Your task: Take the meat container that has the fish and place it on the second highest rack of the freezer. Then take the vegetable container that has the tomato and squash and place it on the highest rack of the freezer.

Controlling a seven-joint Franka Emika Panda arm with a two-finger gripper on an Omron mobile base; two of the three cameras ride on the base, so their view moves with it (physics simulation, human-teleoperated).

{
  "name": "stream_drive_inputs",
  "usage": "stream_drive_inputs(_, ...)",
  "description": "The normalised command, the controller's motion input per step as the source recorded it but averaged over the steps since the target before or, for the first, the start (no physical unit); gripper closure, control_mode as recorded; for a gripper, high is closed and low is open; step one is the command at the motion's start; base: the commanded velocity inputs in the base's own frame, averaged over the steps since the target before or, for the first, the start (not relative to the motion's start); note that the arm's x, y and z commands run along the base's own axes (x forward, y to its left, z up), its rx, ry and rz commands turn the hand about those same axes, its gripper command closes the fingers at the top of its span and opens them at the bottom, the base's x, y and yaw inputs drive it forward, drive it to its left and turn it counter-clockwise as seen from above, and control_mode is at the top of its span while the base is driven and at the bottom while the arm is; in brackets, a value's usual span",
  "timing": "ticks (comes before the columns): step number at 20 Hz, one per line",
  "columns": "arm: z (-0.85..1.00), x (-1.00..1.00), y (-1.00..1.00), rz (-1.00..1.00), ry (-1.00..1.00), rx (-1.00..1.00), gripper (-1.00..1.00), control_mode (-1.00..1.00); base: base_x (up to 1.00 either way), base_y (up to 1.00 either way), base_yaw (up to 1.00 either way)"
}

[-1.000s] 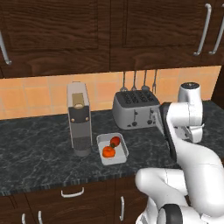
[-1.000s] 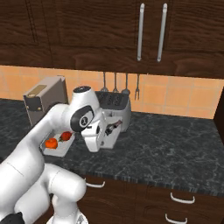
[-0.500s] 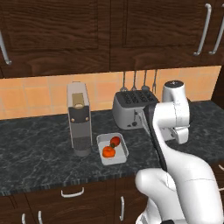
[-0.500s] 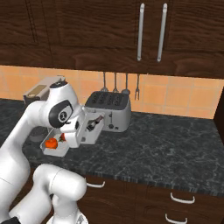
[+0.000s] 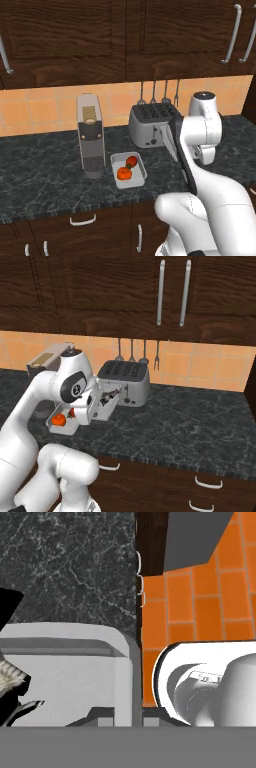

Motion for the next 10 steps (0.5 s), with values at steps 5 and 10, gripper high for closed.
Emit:
stream_drive_inputs(5, 0.0, 0.0, 0.05, 0.0, 0.0, 0.0, 1.0, 1.0, -0.25, 0.37, 0.01)
stream_drive_inputs(10, 0.0, 0.0, 0.0, 0.0, 0.0, 0.0, 1.0, 1.0, -0.49, 1.0, 0.36)
